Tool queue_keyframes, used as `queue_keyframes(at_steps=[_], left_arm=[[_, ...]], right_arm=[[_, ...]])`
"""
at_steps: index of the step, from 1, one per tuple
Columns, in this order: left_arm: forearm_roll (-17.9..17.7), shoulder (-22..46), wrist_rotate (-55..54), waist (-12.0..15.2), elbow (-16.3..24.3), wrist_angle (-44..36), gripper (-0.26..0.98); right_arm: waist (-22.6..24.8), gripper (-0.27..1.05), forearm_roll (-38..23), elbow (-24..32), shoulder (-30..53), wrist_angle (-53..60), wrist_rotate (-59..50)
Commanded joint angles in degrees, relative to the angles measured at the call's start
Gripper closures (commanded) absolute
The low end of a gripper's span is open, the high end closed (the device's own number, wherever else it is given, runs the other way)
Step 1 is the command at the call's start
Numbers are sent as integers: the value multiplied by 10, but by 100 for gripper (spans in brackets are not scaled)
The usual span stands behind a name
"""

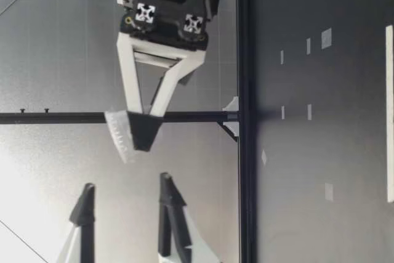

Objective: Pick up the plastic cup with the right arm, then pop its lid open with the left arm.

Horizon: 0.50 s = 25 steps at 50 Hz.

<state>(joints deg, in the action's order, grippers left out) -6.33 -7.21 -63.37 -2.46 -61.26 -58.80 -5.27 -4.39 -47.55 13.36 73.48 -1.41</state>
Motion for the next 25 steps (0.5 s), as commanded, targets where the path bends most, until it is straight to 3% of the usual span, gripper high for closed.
queue_keyframes(at_steps=[1, 14, 25], left_arm=[[2, -4, 0, 0, 14, -2, -4], [3, 6, -1, 1, 29, -1, -4], [2, 4, -1, 0, 29, -1, -4]], right_arm=[[2, 39, -1, 12, -9, 2, 0], [5, 39, -3, 32, 2, -69, 0], [6, 41, -2, 13, 1, -104, -4]])
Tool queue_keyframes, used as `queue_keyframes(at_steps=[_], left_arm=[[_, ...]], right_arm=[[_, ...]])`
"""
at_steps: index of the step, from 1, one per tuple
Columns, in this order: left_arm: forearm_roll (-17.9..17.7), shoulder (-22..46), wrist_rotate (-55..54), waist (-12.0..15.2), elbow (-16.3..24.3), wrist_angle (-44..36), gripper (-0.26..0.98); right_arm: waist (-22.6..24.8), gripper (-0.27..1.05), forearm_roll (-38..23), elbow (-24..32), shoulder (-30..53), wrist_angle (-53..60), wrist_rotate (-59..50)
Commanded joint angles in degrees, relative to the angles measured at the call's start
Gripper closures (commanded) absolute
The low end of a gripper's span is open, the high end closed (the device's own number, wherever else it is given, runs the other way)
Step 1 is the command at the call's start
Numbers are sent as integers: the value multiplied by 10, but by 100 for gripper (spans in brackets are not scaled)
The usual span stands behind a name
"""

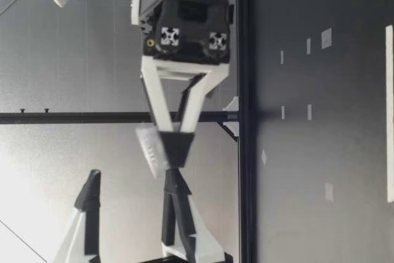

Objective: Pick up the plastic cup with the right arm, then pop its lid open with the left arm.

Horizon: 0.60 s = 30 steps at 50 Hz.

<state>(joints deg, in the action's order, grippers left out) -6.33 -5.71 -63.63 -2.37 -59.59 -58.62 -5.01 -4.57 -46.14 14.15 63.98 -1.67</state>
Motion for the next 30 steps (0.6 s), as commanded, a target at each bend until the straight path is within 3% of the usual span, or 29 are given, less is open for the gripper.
queue_keyframes(at_steps=[1, 30], left_arm=[[2, -13, 2, 0, 12, -3, -4], [3, -18, 6, 0, 7, -3, -4]], right_arm=[[5, 42, 0, -4, -7, -12, -3], [12, 45, 0, -12, 10, -54, -44]])
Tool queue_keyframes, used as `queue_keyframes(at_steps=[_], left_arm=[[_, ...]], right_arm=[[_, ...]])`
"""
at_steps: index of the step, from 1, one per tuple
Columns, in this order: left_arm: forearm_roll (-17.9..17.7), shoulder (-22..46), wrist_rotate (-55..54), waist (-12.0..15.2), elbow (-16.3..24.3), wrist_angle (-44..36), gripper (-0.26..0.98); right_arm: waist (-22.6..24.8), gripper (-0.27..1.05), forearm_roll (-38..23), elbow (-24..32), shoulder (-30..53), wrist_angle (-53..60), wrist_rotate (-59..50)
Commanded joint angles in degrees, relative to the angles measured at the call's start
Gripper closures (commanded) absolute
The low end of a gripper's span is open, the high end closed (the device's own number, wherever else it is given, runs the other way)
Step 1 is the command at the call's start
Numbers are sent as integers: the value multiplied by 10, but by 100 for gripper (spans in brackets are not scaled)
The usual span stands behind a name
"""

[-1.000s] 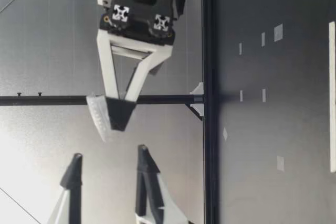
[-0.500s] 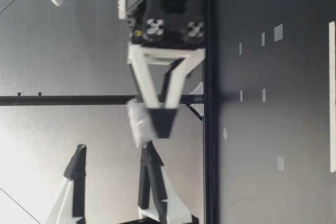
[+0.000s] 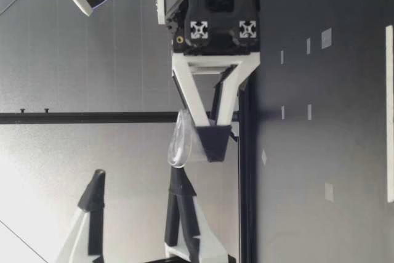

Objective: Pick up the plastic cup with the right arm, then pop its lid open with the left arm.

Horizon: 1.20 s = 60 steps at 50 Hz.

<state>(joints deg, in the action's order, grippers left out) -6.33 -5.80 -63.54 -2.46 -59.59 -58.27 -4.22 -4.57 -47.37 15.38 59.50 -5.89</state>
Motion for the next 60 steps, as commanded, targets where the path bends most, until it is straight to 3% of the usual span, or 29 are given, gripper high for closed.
queue_keyframes(at_steps=[1, 21, 31, 44, 60], left_arm=[[3, -18, 5, 1, 6, -6, -4], [5, -18, 26, 1, -2, -6, -4], [29, -30, 234, 1, -9, -6, -4], [29, -54, 509, 1, -35, -6, -4], [28, -39, 565, 1, -33, -5, -4]], right_arm=[[4, 45, 0, 0, -3, -11, -2], [6, 46, 0, 1, -7, -23, -7], [16, 46, 0, 4, -32, -20, -10], [40, 46, 0, 3, -98, -20, -34], [49, 46, -1, -5, -112, -12, -34]])
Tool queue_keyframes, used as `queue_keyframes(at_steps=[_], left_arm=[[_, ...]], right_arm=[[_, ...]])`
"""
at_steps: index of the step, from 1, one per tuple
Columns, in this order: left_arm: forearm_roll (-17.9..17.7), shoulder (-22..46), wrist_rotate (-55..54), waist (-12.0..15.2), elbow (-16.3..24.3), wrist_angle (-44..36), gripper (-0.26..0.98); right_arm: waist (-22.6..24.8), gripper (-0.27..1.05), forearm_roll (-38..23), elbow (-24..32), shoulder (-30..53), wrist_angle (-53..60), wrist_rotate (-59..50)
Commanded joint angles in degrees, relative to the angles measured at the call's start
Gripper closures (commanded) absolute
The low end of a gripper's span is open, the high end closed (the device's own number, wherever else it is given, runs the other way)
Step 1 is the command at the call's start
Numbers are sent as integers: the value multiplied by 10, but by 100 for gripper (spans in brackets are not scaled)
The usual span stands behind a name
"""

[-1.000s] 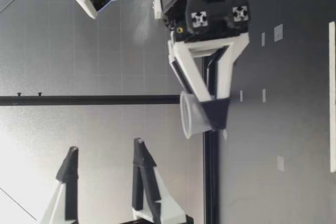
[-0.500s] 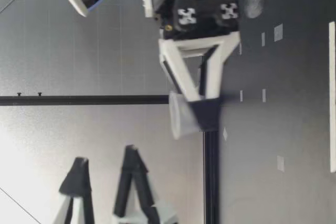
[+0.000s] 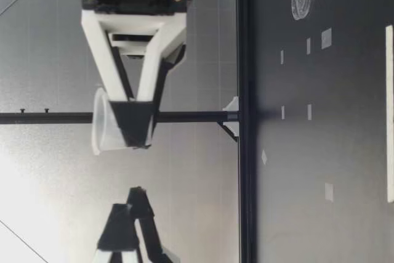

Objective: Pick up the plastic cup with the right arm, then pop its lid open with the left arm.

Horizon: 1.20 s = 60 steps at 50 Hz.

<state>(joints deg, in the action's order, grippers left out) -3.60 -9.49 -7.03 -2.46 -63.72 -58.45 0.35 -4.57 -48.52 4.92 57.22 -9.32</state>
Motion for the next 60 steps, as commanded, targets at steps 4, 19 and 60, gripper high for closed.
queue_keyframes(at_steps=[4, 19, 60], left_arm=[[0, 0, 0, 1, 7, -4, -4], [1, 0, 1, 1, 7, -4, -4], [1, 1, 0, 1, 4, -4, -4]], right_arm=[[4, 46, 0, 8, -3, 12, 0], [4, 45, 0, 8, 6, 12, 1], [4, 46, 0, 9, 7, 12, 2]])
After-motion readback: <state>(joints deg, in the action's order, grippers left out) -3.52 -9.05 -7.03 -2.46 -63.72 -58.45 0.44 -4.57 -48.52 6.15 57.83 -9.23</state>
